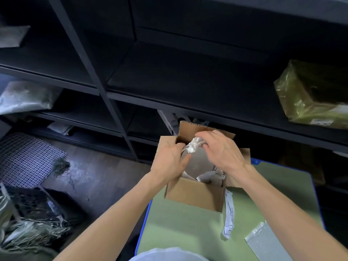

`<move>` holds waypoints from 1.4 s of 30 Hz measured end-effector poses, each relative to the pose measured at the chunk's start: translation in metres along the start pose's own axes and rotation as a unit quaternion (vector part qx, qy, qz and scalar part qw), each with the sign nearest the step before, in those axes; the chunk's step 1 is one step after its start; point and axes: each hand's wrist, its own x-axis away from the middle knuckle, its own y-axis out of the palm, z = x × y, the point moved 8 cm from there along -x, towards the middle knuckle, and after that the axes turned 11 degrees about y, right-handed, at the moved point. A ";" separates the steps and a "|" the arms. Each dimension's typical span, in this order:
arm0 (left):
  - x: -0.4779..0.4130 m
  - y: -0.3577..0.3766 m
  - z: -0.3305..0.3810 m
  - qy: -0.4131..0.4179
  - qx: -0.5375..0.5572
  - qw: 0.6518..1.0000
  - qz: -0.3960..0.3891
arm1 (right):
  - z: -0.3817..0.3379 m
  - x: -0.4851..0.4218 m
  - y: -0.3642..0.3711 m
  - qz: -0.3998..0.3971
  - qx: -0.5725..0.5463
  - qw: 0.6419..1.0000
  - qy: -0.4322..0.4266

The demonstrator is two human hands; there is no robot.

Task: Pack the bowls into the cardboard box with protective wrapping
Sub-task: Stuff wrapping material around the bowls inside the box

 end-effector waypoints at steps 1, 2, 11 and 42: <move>0.002 -0.001 -0.002 -0.024 0.036 0.999 0.003 | -0.005 -0.002 0.001 -0.001 -0.001 1.000 -0.013; 0.003 -0.003 -0.003 -0.046 0.070 0.996 0.011 | -0.010 -0.004 0.003 -0.004 -0.001 1.000 -0.025; 0.008 -0.020 -0.002 -0.091 0.068 0.990 0.080 | -0.040 -0.023 0.037 -0.054 0.024 0.995 -0.075; -0.016 -0.016 -0.004 -0.063 -0.142 0.986 0.057 | -0.017 -0.005 0.015 0.050 -0.011 0.995 -0.085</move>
